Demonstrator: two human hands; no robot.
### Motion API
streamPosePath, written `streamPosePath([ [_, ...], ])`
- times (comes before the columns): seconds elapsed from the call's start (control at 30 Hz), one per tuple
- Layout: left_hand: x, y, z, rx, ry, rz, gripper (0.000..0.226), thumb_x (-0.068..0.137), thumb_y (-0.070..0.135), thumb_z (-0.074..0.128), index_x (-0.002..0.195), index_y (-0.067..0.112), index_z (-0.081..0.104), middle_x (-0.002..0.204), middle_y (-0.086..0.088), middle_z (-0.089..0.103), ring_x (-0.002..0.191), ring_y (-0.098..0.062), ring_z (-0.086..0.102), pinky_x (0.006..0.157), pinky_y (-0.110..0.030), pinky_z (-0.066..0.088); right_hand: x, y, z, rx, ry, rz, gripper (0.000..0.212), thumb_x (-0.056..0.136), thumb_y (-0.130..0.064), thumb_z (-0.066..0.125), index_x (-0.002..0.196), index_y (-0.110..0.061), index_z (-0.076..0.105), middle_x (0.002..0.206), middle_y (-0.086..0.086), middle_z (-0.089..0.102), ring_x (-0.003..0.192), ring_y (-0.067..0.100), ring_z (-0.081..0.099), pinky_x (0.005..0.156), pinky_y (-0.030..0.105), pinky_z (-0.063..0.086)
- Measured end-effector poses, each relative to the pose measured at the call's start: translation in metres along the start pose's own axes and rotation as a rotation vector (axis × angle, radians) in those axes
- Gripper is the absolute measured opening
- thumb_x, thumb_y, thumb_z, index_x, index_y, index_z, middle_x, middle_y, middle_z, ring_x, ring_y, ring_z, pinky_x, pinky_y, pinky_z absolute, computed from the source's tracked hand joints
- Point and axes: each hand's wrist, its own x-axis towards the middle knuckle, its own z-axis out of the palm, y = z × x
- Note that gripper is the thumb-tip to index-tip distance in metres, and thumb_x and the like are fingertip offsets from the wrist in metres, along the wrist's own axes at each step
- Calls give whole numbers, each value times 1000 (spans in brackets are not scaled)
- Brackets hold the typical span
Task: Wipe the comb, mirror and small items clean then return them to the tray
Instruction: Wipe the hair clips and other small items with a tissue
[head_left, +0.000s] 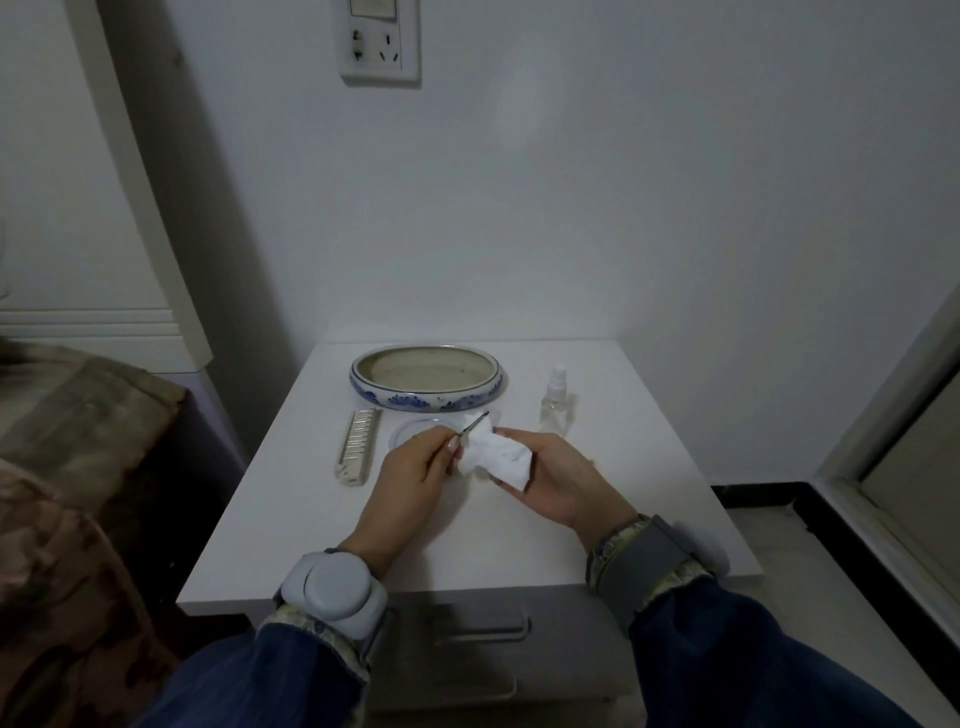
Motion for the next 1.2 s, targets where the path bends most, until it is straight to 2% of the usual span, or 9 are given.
streamPosePath([
  [0.13, -1, 2, -1, 1, -1, 14, 26, 90, 24, 37, 70, 14, 51, 64, 10, 49, 68, 3, 48, 63, -9, 34, -4, -5, 5, 78, 9, -126, 49, 96, -2, 28, 79, -3, 74, 80, 9, 73, 71, 13, 70, 69, 20, 56],
  [0.23, -1, 2, -1, 0, 2, 18, 30, 95, 19, 41, 67, 26, 45, 63, 10, 49, 67, 3, 48, 63, -9, 34, -4, -11, 4, 162, 115, -362, 31, 93, -1, 38, 94, -8, 68, 81, 4, 70, 69, 10, 68, 67, 20, 54],
  [0.33, -1, 1, -2, 11, -25, 2, 34, 98, 11, 43, 68, 28, 46, 63, 9, 50, 68, 4, 49, 63, -8, 35, -2, -6, -1, -439, 419, -586, 19, 90, -1, 51, 101, -6, 67, 82, -7, 65, 70, 1, 62, 72, 23, 52],
  [0.43, -1, 2, -1, 26, -32, 3, 33, 97, 17, 41, 66, 28, 46, 63, 10, 51, 69, 5, 50, 63, -8, 35, -5, 2, 4, -902, 315, -804, 27, 86, 0, 59, 99, -22, 66, 82, -9, 64, 73, -5, 57, 73, 17, 48],
  [0.57, -1, -1, -1, 63, -46, -19, 29, 97, 8, 45, 70, 13, 54, 65, 11, 51, 71, 6, 50, 62, -7, 34, 0, 11, 1, -1201, 202, -782, 32, 82, -4, 65, 101, -30, 66, 77, -12, 51, 70, -1, 51, 66, 10, 37],
  [0.73, -1, 1, -2, 41, -54, 14, 29, 97, 10, 45, 70, 13, 54, 64, 10, 52, 70, 3, 51, 63, -7, 35, 1, 10, -2, -1193, 397, -795, 24, 80, 0, 64, 99, -12, 72, 72, -9, 49, 67, -3, 51, 64, 8, 37],
  [0.9, -1, 0, -3, -10, -36, -6, 32, 93, 23, 41, 74, 6, 59, 64, 7, 55, 69, 0, 51, 63, -10, 36, 0, 6, -5, -1106, 580, -788, 23, 82, -5, 62, 102, -14, 71, 75, -12, 52, 65, -4, 52, 63, 7, 36],
  [1.07, 0, -2, -1, -6, -17, 11, 27, 90, 24, 39, 65, 19, 50, 59, 9, 51, 66, 1, 51, 62, -9, 34, -7, 8, 10, -1158, 289, -859, 28, 80, 3, 63, 100, -13, 71, 74, -9, 50, 67, -4, 51, 64, 8, 36],
  [1.2, 0, -3, -1, -15, 13, 32, 26, 91, 23, 39, 67, 20, 50, 62, 10, 51, 68, -5, 51, 62, -9, 34, -6, 9, 8, -1202, 306, -830, 26, 80, 1, 64, 101, -12, 71, 73, -7, 48, 65, -1, 49, 63, 9, 36],
])
